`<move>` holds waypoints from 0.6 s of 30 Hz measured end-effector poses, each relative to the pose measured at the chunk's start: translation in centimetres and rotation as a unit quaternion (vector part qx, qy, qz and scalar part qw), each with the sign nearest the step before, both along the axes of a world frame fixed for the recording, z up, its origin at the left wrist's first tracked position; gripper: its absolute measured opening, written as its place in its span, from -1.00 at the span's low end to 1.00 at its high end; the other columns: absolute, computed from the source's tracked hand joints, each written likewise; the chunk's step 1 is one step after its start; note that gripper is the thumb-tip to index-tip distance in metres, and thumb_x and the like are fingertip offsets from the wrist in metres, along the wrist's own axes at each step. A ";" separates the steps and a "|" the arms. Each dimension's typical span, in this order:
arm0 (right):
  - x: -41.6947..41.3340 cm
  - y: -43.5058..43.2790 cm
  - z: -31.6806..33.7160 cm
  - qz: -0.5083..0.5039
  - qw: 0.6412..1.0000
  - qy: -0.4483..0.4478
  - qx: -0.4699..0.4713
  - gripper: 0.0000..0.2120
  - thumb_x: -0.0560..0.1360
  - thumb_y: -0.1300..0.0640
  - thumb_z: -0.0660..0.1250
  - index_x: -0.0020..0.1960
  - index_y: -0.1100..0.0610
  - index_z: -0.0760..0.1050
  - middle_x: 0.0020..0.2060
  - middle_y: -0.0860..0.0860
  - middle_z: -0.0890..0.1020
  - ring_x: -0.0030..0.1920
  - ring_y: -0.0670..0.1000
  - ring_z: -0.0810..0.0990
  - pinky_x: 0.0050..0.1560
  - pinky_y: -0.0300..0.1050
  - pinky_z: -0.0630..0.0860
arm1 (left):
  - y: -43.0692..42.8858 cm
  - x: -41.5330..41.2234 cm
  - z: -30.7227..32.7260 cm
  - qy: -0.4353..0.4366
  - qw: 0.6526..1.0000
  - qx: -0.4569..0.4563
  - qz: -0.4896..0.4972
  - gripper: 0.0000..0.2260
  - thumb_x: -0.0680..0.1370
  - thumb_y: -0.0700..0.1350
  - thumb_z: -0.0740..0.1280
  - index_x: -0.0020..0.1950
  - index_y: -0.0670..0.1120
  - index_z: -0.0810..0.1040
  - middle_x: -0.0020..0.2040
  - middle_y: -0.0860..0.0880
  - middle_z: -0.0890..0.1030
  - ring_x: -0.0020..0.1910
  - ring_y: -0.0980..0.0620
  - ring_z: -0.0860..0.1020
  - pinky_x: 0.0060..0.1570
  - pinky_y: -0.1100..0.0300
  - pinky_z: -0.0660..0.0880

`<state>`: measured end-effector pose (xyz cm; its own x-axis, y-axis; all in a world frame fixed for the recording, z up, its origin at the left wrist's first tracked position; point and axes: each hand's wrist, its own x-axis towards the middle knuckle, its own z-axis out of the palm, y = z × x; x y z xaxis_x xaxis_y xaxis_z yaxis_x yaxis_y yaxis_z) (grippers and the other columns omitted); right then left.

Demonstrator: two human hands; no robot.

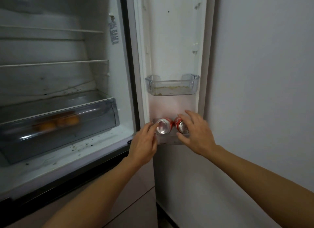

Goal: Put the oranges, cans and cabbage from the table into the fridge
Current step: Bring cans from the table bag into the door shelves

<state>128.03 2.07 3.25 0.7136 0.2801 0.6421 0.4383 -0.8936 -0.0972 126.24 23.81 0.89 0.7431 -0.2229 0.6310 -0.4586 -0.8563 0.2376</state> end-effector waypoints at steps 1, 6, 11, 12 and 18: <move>-0.4 0.5 0.2 0.022 0.999 -0.028 0.001 -0.47 0.41 -0.09 0.38 0.32 0.06 0.42 0.32 0.12 0.45 0.28 0.16 0.44 0.16 0.11 0.49 | 0.5 -0.8 -0.2 0.007 1.000 0.007 0.025 -0.69 0.60 -0.11 0.23 0.34 -0.08 0.43 0.24 -0.05 0.49 0.12 0.00 0.50 0.10 0.13 0.50; -3.4 3.7 -0.2 0.164 0.986 -0.025 -0.004 -0.69 0.44 -0.03 0.25 0.09 0.10 0.56 -0.03 0.02 0.59 -0.06 0.06 0.55 -0.22 -0.12 0.49 | 3.1 -6.4 -1.4 0.060 0.984 0.066 0.152 -0.80 0.60 -0.06 0.19 0.19 -0.02 0.49 0.05 0.01 0.56 -0.05 0.04 0.52 -0.12 0.13 0.50; -8.0 6.8 -4.2 0.283 0.956 0.062 -0.048 -0.72 0.50 0.02 0.32 0.17 0.09 0.55 0.06 0.03 0.59 0.03 0.07 0.58 -0.09 -0.08 0.48 | 4.4 -16.3 -5.1 0.124 0.952 0.072 0.269 -0.79 0.57 -0.08 0.20 0.15 -0.09 0.51 0.04 -0.05 0.55 -0.02 -0.10 0.55 -0.18 0.06 0.46; -9.3 7.5 -5.3 0.307 0.946 0.085 -0.058 -0.71 0.52 0.02 0.29 0.20 0.10 0.54 0.09 0.04 0.58 0.06 0.07 0.56 -0.06 -0.10 0.43 | 4.4 -18.9 -6.2 0.143 0.942 0.069 0.295 -0.79 0.57 -0.07 0.20 0.15 -0.10 0.51 0.05 -0.06 0.55 0.00 -0.12 0.55 -0.17 0.04 0.48; -20.9 13.5 -10.7 0.457 0.869 0.156 -0.108 -0.68 0.57 -0.05 0.20 0.27 0.02 0.47 0.16 -0.03 0.54 0.17 0.01 0.52 0.06 -0.07 0.46 | 3.7 -37.3 -10.8 0.249 0.867 0.061 0.427 -0.78 0.55 -0.05 0.21 0.15 -0.07 0.50 0.08 -0.07 0.56 0.03 -0.13 0.55 -0.14 0.04 0.49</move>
<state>107.12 15.55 -7.44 0.2598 0.9112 0.3198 0.9568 -0.1983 -0.2125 88.91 27.53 -9.93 0.8440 0.4997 0.1947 0.4880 -0.8662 0.1074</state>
